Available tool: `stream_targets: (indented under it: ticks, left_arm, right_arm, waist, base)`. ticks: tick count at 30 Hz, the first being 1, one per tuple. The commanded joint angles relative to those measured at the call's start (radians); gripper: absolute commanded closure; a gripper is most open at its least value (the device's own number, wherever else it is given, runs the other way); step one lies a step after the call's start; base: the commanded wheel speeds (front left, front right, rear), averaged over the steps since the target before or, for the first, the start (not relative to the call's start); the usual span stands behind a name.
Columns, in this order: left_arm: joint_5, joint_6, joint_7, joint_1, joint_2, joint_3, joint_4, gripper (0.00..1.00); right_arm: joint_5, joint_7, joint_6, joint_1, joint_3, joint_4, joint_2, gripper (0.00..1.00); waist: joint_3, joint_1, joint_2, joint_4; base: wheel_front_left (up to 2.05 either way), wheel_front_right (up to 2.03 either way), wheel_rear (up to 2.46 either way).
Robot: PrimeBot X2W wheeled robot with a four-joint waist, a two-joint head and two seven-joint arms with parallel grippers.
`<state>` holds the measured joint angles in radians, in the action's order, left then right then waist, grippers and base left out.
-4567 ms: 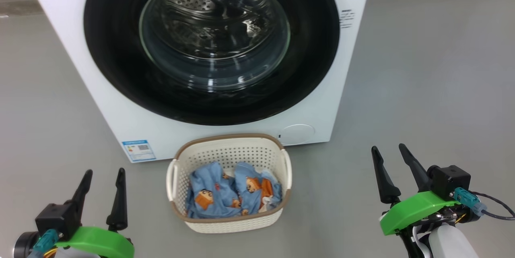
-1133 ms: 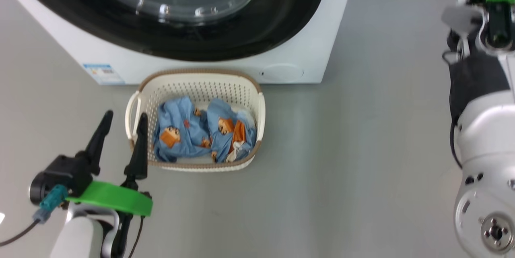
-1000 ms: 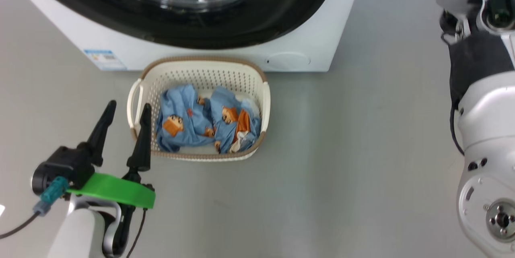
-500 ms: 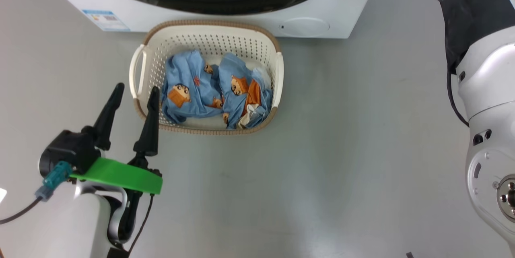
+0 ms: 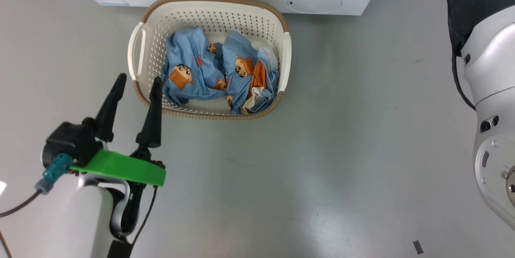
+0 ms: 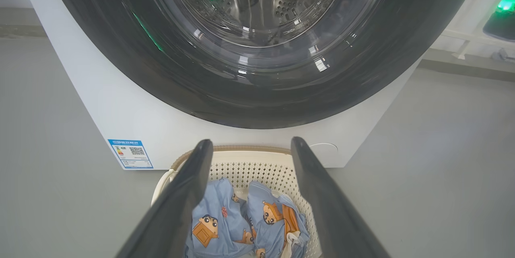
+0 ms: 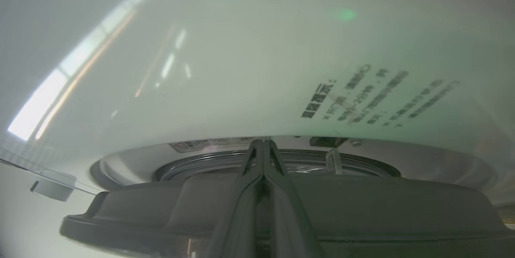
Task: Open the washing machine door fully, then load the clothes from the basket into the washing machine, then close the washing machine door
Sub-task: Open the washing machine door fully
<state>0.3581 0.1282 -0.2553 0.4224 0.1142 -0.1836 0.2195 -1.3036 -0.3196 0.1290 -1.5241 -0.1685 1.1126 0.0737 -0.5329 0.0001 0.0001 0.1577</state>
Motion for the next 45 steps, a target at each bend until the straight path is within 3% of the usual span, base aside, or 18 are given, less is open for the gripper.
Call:
stream_targets:
  ticks: [1,26,45]
  left_arm:
    - [0.009,0.002,-0.006,0.022,0.03,0.031,-0.024,0.0]
    - [0.018,0.002,-0.006,0.015,0.021,0.028,-0.03,0.0]
    - [0.008,0.002,-0.006,0.013,0.014,0.031,-0.054,0.0]
  right_arm:
    - [0.008,-0.004,0.002,-0.039,0.01,-0.019,-0.022,1.0]
    - [0.074,-0.113,0.002,-0.144,0.021,0.134,0.048,1.0]
    - [0.113,-0.354,0.002,-0.132,0.046,0.177,0.074,1.0]
  waist:
    - [-0.006,0.0,-0.0001,0.003]
    - [-0.012,0.0,-0.0001,0.038]
    - [0.005,0.0,-0.0001,0.041]
  base:
    - [0.0,0.0,0.0]
    - [0.0,0.0,0.0]
    - [0.0,0.0,0.0]
